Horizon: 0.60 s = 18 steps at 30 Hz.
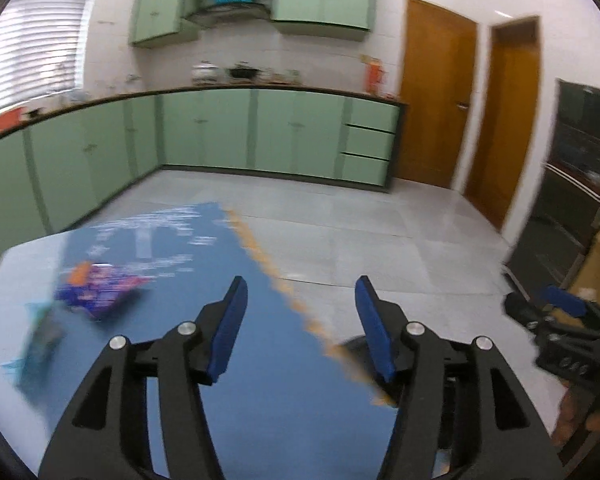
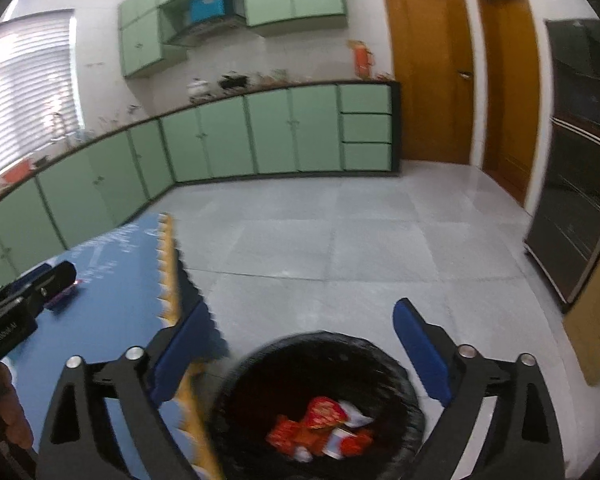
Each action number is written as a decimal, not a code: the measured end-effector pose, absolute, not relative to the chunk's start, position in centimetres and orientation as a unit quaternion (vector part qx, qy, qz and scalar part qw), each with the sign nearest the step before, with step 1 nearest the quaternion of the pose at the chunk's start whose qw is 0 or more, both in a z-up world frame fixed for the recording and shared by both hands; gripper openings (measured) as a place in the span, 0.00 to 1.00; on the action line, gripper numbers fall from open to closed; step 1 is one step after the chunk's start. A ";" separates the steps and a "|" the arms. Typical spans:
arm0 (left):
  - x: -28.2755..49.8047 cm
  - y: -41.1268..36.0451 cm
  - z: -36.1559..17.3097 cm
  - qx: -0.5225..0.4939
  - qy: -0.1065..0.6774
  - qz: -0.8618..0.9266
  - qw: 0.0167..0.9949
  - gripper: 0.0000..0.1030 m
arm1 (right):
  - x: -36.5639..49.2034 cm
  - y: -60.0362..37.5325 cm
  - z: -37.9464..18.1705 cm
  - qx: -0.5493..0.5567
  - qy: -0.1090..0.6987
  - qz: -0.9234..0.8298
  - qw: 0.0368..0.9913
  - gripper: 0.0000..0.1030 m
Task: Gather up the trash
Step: 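Return to the table and grasp the light-blue milk carton with the left tool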
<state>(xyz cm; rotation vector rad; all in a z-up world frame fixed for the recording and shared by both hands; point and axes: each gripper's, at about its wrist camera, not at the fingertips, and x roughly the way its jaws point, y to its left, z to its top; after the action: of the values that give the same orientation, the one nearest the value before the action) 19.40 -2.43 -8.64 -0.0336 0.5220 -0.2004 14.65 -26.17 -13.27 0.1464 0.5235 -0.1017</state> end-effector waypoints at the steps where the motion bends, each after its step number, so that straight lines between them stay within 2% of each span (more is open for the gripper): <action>1: 19.3 -1.0 -8.5 -0.017 0.256 -0.080 0.963 0.56 | 14.9 -25.0 -13.0 0.071 0.256 -0.038 0.963 0.92; 4: 18.8 3.3 -8.4 -0.010 0.253 -0.023 0.967 0.60 | 15.7 -21.7 -12.8 0.064 0.253 -0.006 0.965 0.94; 12: 18.5 14.6 -10.2 -0.016 0.282 0.101 0.954 0.62 | 17.8 -12.5 -13.8 0.046 0.268 0.077 0.959 0.94; 18: 19.4 17.7 -12.1 -0.032 0.314 0.113 0.942 0.62 | 19.0 -7.4 -14.4 0.029 0.277 0.104 0.955 0.94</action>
<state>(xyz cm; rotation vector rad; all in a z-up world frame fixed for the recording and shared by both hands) 19.42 17.75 -12.12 -0.0653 0.6395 0.2314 19.03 -7.43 -14.41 0.0584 0.5616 0.2108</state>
